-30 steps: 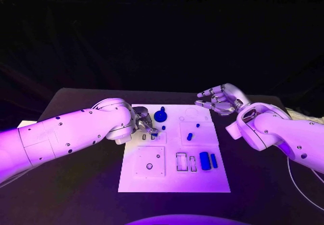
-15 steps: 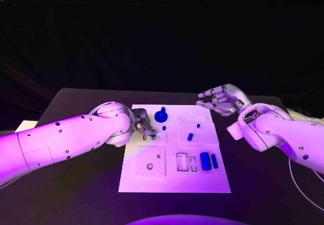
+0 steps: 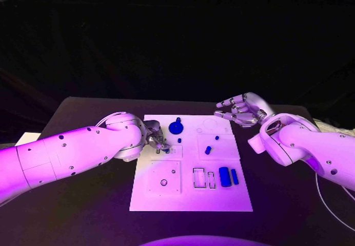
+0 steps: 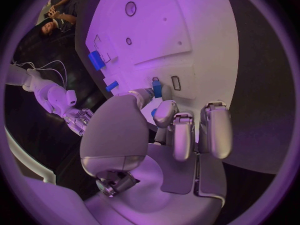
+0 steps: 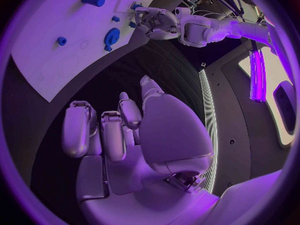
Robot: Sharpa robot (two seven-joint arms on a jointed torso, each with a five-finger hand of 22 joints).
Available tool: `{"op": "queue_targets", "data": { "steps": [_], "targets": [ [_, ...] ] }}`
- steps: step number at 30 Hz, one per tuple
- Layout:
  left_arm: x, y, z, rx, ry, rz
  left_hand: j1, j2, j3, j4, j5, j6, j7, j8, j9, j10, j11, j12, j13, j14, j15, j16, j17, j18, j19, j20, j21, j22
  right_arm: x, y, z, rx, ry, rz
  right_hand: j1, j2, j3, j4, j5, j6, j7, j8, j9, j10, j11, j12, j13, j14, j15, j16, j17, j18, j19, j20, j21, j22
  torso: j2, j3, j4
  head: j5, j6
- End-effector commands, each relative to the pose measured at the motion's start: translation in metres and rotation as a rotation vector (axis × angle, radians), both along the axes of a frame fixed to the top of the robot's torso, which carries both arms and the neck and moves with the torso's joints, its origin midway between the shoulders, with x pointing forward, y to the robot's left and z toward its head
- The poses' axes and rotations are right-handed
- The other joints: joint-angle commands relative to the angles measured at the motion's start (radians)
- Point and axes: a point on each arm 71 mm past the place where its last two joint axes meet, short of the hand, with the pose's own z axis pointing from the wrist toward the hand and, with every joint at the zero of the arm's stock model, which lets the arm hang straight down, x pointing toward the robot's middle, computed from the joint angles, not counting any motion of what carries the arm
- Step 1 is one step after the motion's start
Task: Assemble the parts on the task board
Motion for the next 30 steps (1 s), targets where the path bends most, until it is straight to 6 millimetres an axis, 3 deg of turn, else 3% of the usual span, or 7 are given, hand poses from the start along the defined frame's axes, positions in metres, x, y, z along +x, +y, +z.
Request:
{"op": "queue_targets", "data": {
  "steps": [1, 23, 30],
  "targets": [
    [-0.0018, -0.0007, -0.0034, 0.026, 0.020, -0.025, 0.007, 0.005, 0.181, -0.177, 0.005, 0.005, -0.004, 0.003, 0.001, 0.006, 0.000, 0.006, 0.001, 0.105, 0.000, 0.003, 0.263, -0.008, 0.021, 0.002, 0.003, 0.090, -0.0007, 0.0023, -0.0007, -0.003, 0.006, 0.020, -0.001, 0.007, -0.004, 0.000, 0.003, -0.004, 0.001, 0.004, 0.002, -0.005, 0.001, -0.003, 0.000, 0.072, 0.004, -0.004, 0.123, 0.003, -0.004, 0.001, -0.004, -0.002, -0.001, 0.0001, -0.0002, 0.001, -0.002],
    [-0.0011, -0.0043, -0.0051, 0.008, 0.037, -0.034, 0.002, 0.000, 0.187, -0.181, 0.004, 0.008, -0.004, 0.001, 0.001, 0.009, 0.001, 0.008, 0.003, 0.105, 0.001, 0.003, 0.263, -0.008, 0.021, 0.003, 0.004, 0.091, -0.0006, 0.0016, -0.0013, 0.001, 0.014, 0.020, -0.002, 0.008, -0.005, 0.000, 0.003, -0.004, 0.001, 0.004, 0.002, -0.005, 0.001, -0.003, 0.000, 0.072, 0.004, -0.004, 0.122, 0.003, -0.004, 0.001, -0.004, -0.001, 0.000, 0.0012, -0.0006, 0.000, -0.004],
    [0.0021, -0.0060, -0.0089, 0.005, 0.079, -0.022, -0.061, -0.004, 0.143, -0.158, -0.002, 0.031, -0.018, -0.012, -0.005, 0.018, -0.008, 0.010, 0.007, 0.105, -0.003, 0.003, 0.263, -0.007, 0.020, 0.000, 0.000, 0.091, -0.0006, 0.0010, -0.0012, 0.000, 0.014, 0.018, -0.002, 0.008, -0.006, 0.001, 0.003, -0.004, 0.001, 0.004, 0.002, -0.006, 0.001, -0.005, -0.002, 0.072, 0.004, -0.005, 0.121, 0.003, -0.005, 0.001, -0.005, -0.003, -0.002, 0.0018, 0.0008, 0.001, -0.002]
  ]
}}
